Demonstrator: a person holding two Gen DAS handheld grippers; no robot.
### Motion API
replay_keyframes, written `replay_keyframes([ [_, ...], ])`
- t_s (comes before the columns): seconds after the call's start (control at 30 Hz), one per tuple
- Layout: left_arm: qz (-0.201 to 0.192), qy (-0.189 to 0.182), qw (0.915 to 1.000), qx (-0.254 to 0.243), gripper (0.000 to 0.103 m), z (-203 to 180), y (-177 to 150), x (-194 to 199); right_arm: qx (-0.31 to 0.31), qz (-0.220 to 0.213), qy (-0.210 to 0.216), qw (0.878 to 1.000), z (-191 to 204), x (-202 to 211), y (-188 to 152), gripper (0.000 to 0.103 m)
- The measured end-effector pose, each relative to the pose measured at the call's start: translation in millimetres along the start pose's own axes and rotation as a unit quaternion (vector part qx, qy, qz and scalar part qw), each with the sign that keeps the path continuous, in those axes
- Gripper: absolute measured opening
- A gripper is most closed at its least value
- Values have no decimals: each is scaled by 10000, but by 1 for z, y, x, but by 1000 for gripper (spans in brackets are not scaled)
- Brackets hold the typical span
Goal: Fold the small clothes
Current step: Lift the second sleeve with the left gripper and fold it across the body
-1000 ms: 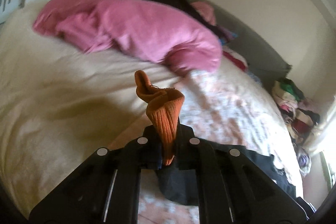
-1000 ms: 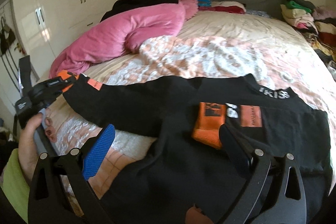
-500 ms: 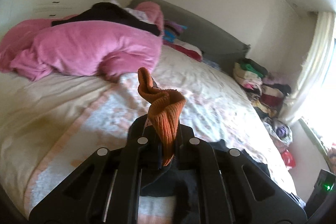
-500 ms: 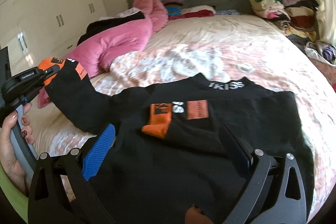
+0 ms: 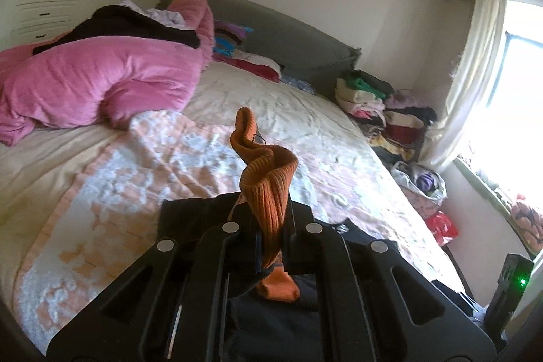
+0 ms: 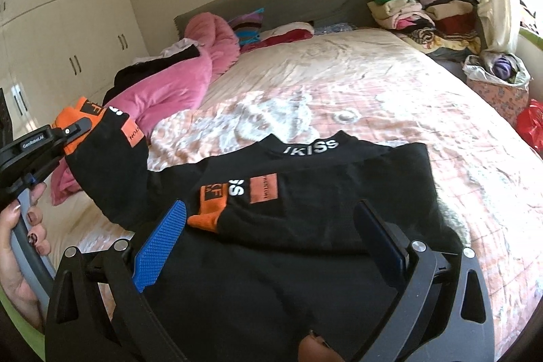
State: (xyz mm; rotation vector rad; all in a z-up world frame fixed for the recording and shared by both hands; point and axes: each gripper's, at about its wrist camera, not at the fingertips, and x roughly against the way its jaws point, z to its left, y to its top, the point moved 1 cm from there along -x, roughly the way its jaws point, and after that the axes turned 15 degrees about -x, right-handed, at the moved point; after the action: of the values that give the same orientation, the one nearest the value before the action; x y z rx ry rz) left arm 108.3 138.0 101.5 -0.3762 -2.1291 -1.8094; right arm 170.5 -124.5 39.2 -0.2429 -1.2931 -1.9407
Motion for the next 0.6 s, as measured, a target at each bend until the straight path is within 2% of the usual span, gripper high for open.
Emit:
replay_keyframes([
  [0.37,162,-445,9987,-205,2,-42,-4,-20,-251,-253,-418,9985,-33,19,8,99],
  [0.6,448,-801,9955,-253,2,-63,-19,-42,-457,-324,-590,9967,-57,26,11,99],
])
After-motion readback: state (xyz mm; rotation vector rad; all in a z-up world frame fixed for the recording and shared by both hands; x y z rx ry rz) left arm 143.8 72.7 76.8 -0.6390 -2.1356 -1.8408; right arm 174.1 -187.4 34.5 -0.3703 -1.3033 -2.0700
